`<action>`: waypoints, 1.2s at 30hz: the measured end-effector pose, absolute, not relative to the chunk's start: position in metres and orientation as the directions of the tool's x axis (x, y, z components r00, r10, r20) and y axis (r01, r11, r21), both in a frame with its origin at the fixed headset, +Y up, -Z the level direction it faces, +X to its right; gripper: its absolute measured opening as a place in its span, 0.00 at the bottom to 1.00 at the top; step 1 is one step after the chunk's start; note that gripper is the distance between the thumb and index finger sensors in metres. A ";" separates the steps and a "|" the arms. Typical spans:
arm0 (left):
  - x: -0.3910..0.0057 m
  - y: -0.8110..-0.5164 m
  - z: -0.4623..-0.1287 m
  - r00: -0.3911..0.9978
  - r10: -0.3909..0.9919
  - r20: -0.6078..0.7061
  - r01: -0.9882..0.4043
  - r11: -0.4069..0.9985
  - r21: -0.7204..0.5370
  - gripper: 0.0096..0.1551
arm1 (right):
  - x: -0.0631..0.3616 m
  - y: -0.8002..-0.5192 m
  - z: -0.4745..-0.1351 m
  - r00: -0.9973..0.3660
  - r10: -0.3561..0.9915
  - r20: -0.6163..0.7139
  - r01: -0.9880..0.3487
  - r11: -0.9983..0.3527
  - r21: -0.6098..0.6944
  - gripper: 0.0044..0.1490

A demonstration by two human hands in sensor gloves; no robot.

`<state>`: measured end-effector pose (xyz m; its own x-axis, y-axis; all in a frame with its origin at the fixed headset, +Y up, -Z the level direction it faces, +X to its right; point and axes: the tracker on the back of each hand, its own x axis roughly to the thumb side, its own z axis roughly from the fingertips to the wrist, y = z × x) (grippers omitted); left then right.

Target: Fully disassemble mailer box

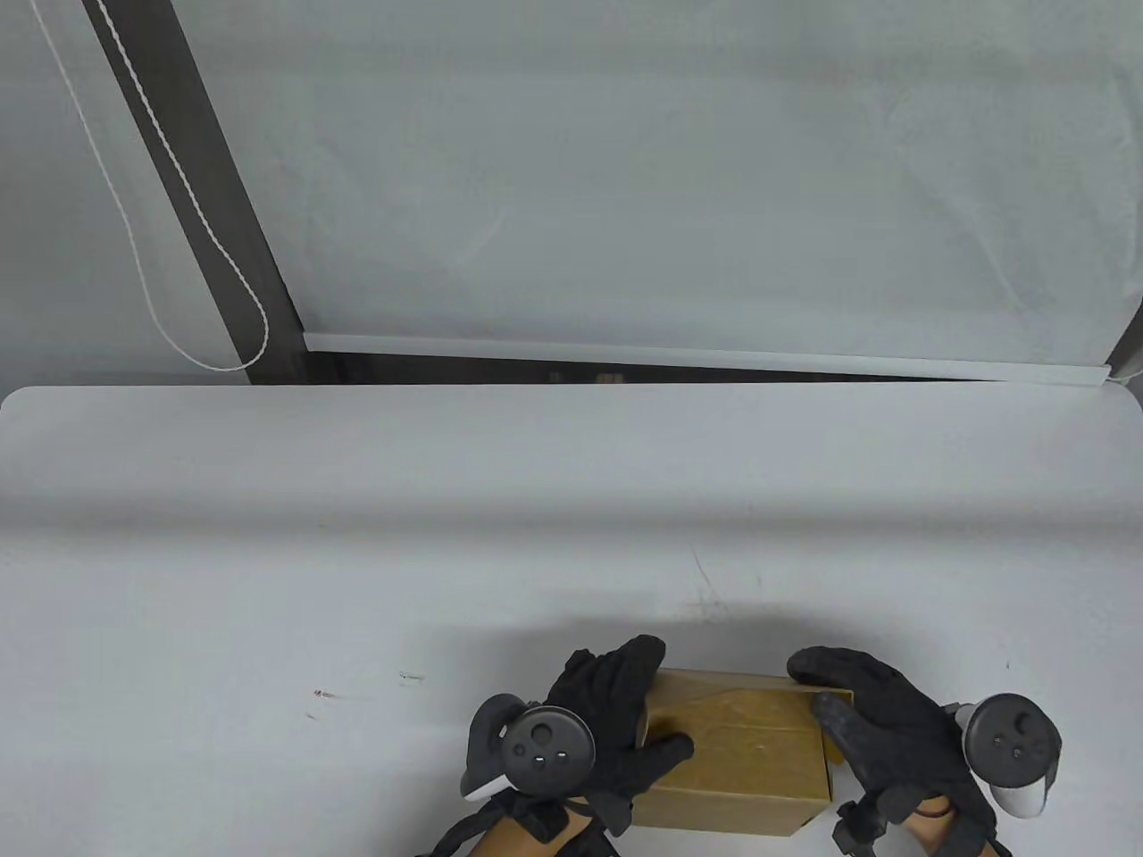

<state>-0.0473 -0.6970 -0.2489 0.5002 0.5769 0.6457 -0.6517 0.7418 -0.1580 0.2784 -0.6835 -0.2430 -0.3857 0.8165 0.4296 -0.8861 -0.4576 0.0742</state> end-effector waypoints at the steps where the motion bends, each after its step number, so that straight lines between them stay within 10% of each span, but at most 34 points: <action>1: -0.048 -0.696 -0.249 0.485 0.596 0.640 -0.670 0.724 -0.165 0.52 | 0.277 -0.683 -0.244 -0.386 0.820 0.421 -0.877 -0.468 0.106 0.49; 9: -0.063 -0.693 -0.249 0.501 0.662 0.558 -0.765 0.640 -0.072 0.47 | 0.252 -0.703 -0.243 -0.526 0.781 0.336 -0.446 -0.590 0.673 0.74; 13: -0.070 -0.692 -0.249 0.496 0.705 0.506 -0.802 0.595 -0.043 0.49 | 0.244 -0.699 -0.242 -0.464 0.784 0.412 -0.500 -0.616 0.609 0.81; 22: -0.063 -0.704 -0.254 0.464 0.704 0.537 -0.764 0.625 -0.159 0.56 | 0.267 -0.701 -0.249 -0.272 0.887 0.373 -0.901 -0.371 0.224 0.60; 29: -0.073 -0.721 -0.267 0.293 0.889 0.352 -0.871 0.400 -0.286 0.31 | 0.283 -0.723 -0.260 -0.073 0.977 0.202 -0.966 -0.119 0.230 0.44; 36: -0.079 -0.745 -0.275 -0.036 0.990 0.135 -0.931 0.016 -0.365 0.24 | 0.299 -0.725 -0.267 -0.451 0.876 0.172 -0.812 -0.482 0.328 0.49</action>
